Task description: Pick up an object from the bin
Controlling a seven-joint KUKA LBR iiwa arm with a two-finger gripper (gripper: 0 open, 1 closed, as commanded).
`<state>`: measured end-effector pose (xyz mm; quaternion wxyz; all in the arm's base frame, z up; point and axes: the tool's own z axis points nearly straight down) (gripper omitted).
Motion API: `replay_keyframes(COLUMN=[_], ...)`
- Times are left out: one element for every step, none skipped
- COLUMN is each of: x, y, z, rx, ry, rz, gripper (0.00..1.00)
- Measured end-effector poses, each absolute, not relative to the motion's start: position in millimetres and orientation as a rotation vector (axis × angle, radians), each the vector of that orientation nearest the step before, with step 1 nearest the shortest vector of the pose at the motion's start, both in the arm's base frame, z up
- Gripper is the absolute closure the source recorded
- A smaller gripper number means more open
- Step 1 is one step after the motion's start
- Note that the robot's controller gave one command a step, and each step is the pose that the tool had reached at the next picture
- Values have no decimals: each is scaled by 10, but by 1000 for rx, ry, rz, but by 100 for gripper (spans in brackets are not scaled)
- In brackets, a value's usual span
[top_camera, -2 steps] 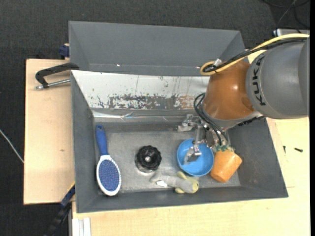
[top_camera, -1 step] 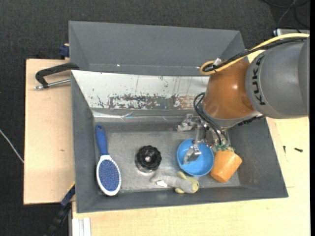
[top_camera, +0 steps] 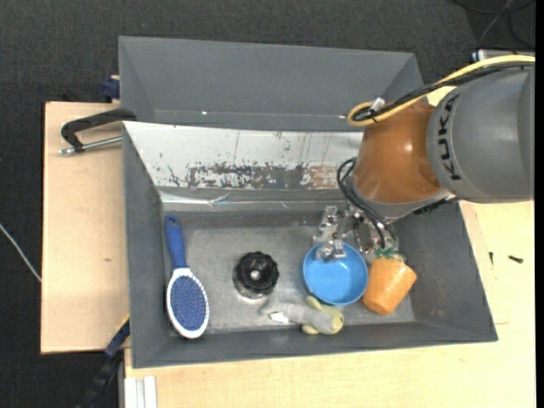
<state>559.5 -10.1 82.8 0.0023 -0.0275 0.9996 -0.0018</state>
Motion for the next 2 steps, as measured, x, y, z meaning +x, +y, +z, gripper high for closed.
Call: replay_keyframes(x=[5621, 5648], y=[-96, -90], z=[1268, 1867], rx=[-84, -83], ry=[3129, 3128], rz=[0, 0], gripper=[100, 100])
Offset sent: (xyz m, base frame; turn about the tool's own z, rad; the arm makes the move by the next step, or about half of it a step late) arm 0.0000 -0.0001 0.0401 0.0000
